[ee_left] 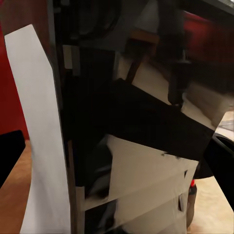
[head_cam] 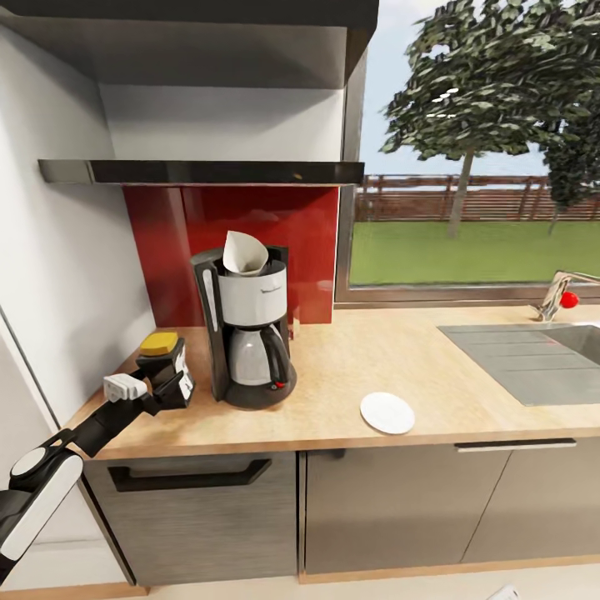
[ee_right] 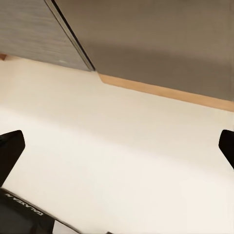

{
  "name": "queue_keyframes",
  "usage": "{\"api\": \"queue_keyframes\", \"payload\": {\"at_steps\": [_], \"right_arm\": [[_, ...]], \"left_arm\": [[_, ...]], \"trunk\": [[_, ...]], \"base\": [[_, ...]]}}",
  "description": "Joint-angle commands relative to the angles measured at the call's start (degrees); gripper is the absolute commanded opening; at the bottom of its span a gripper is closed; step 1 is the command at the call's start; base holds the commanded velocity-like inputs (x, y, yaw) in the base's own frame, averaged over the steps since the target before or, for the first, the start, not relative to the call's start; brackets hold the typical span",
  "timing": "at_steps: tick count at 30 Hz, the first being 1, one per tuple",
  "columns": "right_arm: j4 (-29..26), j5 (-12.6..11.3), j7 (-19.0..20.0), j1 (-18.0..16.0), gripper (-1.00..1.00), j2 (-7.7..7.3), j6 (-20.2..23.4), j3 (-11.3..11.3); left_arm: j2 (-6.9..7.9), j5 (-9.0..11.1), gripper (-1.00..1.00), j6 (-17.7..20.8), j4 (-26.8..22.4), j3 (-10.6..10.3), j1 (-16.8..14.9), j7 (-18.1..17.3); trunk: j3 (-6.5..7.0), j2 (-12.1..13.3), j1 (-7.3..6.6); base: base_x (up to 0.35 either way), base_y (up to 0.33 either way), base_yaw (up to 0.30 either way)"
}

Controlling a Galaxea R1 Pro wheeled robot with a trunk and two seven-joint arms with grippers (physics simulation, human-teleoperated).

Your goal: Set up a coffee station on the kitchen countertop: keep the coffee maker on the countertop, move the bottle of coffee from the kitchen shelf to the counter next to the coffee maker, place a paper coffee filter on top of the coffee maker, put the saucer next to the coffee maker with the coffee cup on the saucer, and place the electric kettle next to the coffee maker.

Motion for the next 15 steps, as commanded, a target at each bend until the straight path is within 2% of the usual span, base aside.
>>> {"api": "queue_keyframes", "payload": {"at_steps": [1,6,11,15], "right_arm": [[0.04,-0.6,0.04,-0.12,1.0,-0.06,-0.34,0.47],[0.8,-0.6,0.04,-0.12,1.0,-0.03,-0.34,0.47],[0.98,-0.6,0.04,-0.12,1.0,-0.03,-0.34,0.49],[1.07,-0.6,0.04,-0.12,1.0,-0.03,-0.34,0.54]], "left_arm": [[0.06,0.33,-1.0,-0.22,0.05,-0.15,-0.05,0.03],[0.06,0.3,-1.0,-0.25,0.01,-0.22,-0.04,0.11],[0.06,0.3,-1.0,-0.26,0.03,-0.24,-0.05,0.09],[0.06,0.3,-1.0,-0.26,0.05,-0.24,-0.05,0.04]], "trunk": [[-0.07,-0.05,0.0],[-0.43,-0.85,0.44],[-1.32,-2.85,1.54],[-1.32,-2.85,1.54]], "base": [[0.0,0.0,0.0],[0.0,0.0,0.0],[0.0,0.0,0.0],[0.0,0.0,0.0]]}}
